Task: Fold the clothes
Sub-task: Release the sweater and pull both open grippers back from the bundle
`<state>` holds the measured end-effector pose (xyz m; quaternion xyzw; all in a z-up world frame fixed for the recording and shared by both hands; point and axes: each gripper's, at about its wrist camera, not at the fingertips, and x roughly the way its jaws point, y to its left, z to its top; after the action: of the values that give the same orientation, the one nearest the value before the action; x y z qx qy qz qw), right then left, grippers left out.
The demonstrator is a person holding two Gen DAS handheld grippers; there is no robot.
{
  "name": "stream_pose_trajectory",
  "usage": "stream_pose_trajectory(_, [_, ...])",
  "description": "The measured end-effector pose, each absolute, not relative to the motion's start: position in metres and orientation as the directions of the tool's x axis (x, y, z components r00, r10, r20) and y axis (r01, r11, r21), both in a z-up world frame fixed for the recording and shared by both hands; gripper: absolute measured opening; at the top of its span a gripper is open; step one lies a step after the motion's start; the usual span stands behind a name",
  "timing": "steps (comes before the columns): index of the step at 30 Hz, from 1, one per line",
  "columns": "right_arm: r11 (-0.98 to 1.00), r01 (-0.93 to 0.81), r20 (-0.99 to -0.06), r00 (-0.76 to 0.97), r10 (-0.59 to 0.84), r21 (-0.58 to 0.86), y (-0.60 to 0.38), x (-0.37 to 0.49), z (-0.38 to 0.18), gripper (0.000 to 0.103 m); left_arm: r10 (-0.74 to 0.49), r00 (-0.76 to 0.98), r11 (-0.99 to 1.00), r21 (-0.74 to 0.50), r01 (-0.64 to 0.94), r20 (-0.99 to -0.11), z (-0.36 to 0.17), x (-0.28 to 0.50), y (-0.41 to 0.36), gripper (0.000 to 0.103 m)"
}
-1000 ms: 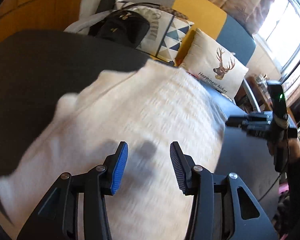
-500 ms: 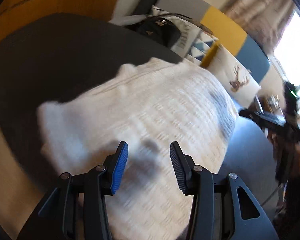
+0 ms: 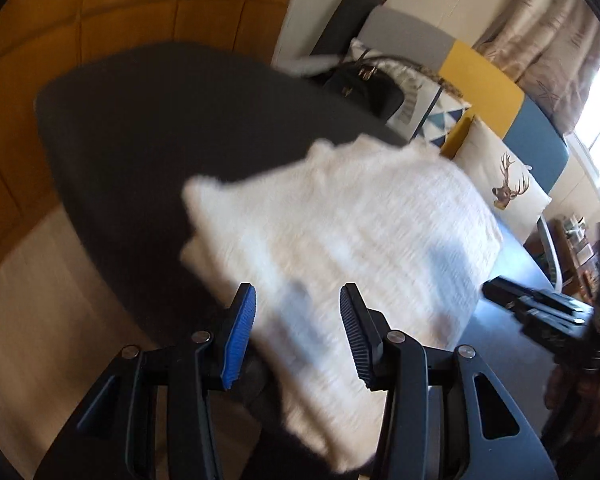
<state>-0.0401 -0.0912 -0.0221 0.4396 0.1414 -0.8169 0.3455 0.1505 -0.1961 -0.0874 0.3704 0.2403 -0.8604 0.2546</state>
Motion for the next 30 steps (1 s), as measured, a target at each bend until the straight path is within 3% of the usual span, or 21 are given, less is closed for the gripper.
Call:
stream_pose_trajectory(1, [-0.744, 0.665, -0.791, -0.42, -0.446, 0.067, -0.088, -0.04, -0.015, 0.028, -0.298, -0.581, -0.761, -0.178, 0.623, -0.758, -0.084, 0.142, -0.192, 0.071])
stream_pose_trajectory(2, [-0.766, 0.64, -0.763, -0.464, -0.45, 0.063, -0.085, -0.041, -0.008, 0.03, -0.331, -0.554, -0.765, -0.126, 0.631, -0.764, -0.082, 0.13, -0.188, 0.074])
stream_pose_trajectory(7, [-0.819, 0.571, -0.785, -0.485, -0.386, 0.05, -0.09, -0.053, -0.019, 0.03, -0.44, -0.466, -0.748, 0.025, 0.664, -0.768, -0.073, 0.09, -0.173, 0.074])
stream_pose_trajectory(11, [-0.812, 0.582, -0.782, -0.482, -0.395, 0.051, -0.092, -0.057, -0.016, 0.03, -0.431, -0.507, -0.747, -0.02, 0.664, -0.746, -0.056, 0.083, -0.168, 0.081])
stream_pose_trajectory(19, [-0.762, 0.638, -0.719, -0.479, -0.502, 0.107, -0.107, -0.057, 0.008, 0.03, -0.532, -0.506, -0.706, 0.026, 0.708, -0.679, -0.011, 0.086, -0.159, 0.083])
stream_pose_trajectory(23, [-0.746, 0.656, -0.704, -0.475, -0.528, 0.117, -0.106, -0.046, 0.012, 0.03, -0.632, -0.444, -0.67, 0.161, 0.724, -0.636, -0.007, 0.083, -0.145, 0.083])
stream_pose_trajectory(30, [-0.751, 0.657, -0.726, -0.481, -0.492, 0.073, -0.099, -0.039, 0.004, 0.03, -0.488, -0.547, -0.77, 0.039, 0.637, -0.681, -0.005, 0.083, -0.136, 0.083])
